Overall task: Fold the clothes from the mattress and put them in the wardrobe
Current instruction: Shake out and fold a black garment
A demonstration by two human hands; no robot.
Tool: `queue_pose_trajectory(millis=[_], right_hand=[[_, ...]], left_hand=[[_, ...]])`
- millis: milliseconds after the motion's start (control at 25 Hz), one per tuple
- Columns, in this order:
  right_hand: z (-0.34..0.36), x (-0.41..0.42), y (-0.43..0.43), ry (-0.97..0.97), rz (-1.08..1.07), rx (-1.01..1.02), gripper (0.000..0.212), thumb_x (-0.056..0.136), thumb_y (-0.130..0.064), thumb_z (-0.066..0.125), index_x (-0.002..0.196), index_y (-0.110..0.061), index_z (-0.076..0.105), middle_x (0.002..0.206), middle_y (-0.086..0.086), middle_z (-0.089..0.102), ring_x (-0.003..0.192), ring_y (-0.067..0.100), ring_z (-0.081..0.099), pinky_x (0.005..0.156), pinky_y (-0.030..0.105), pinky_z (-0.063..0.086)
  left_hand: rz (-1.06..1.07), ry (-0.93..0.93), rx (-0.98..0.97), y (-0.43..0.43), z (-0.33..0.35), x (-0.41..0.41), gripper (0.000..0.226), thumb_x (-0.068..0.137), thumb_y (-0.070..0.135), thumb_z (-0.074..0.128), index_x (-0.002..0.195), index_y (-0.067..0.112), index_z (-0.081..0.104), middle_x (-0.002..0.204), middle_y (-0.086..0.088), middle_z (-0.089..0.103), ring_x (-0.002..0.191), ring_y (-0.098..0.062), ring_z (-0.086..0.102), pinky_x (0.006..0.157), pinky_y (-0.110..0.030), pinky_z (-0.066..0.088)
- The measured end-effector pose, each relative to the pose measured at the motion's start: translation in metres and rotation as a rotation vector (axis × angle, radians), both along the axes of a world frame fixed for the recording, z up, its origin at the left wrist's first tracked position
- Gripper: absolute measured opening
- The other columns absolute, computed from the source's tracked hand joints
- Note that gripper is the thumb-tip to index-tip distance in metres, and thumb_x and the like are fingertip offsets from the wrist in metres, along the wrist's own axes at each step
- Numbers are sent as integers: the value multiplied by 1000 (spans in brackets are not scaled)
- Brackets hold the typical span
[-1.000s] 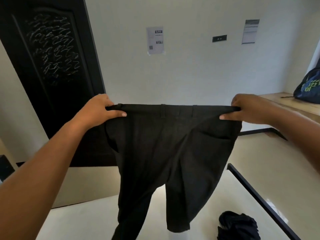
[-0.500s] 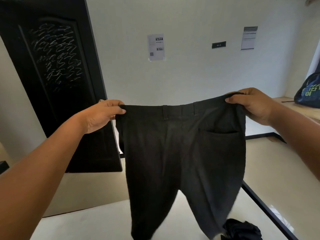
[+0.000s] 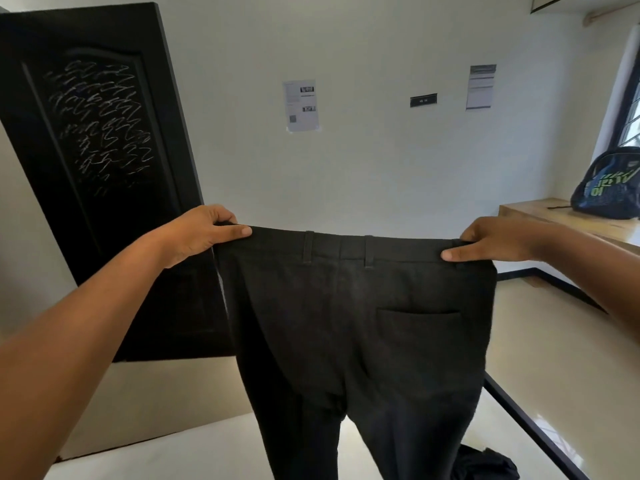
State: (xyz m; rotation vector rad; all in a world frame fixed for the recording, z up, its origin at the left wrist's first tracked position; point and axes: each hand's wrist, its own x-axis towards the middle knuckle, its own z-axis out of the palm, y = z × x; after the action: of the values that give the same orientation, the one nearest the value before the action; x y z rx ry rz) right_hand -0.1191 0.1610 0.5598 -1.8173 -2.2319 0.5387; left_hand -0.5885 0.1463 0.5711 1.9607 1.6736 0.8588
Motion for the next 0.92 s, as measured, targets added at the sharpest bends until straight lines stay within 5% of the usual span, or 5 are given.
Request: queue_pose_trajectory(millis=[120, 240, 440, 640, 920], right_hand=[[-3, 1, 7, -100, -86, 21, 54, 90, -64, 58, 95, -12, 73, 99, 3, 73, 91, 16, 65, 81, 31, 47], [-8, -7, 17, 191, -215, 1, 45, 91, -50, 69, 95, -5, 71, 96, 11, 75, 84, 23, 73, 82, 34, 61], [-3, -67, 23, 474, -226, 244, 27, 85, -24, 82, 97, -7, 65, 99, 16, 69, 86, 28, 72, 77, 43, 64], [25, -148, 7, 707, 44, 243, 16, 90, -10, 73, 103, -16, 66, 103, 20, 71, 92, 39, 73, 79, 52, 63], [47, -153, -1, 821, 234, 265, 43, 85, -14, 79, 124, -25, 62, 104, 11, 76, 97, 26, 75, 92, 43, 61]], left_hand=[[84, 40, -3, 8, -6, -2, 66, 70, 76, 69, 97, 16, 66, 105, -11, 67, 96, -28, 68, 90, -51, 59], [223, -60, -12, 15, -20, 7, 31, 94, 45, 67, 104, 17, 58, 108, -12, 65, 95, -29, 69, 78, -48, 63], [338, 34, 293, 11, -14, 74, 33, 93, 38, 72, 109, 14, 57, 108, -5, 60, 94, -22, 58, 75, -33, 48], [149, -79, 351, 4, 13, 153, 28, 99, 41, 63, 108, 14, 59, 104, -3, 63, 92, -22, 65, 80, -39, 60], [-83, -340, 201, -10, 47, 154, 26, 107, 26, 48, 129, 18, 58, 108, -11, 73, 86, -19, 77, 87, -36, 63]])
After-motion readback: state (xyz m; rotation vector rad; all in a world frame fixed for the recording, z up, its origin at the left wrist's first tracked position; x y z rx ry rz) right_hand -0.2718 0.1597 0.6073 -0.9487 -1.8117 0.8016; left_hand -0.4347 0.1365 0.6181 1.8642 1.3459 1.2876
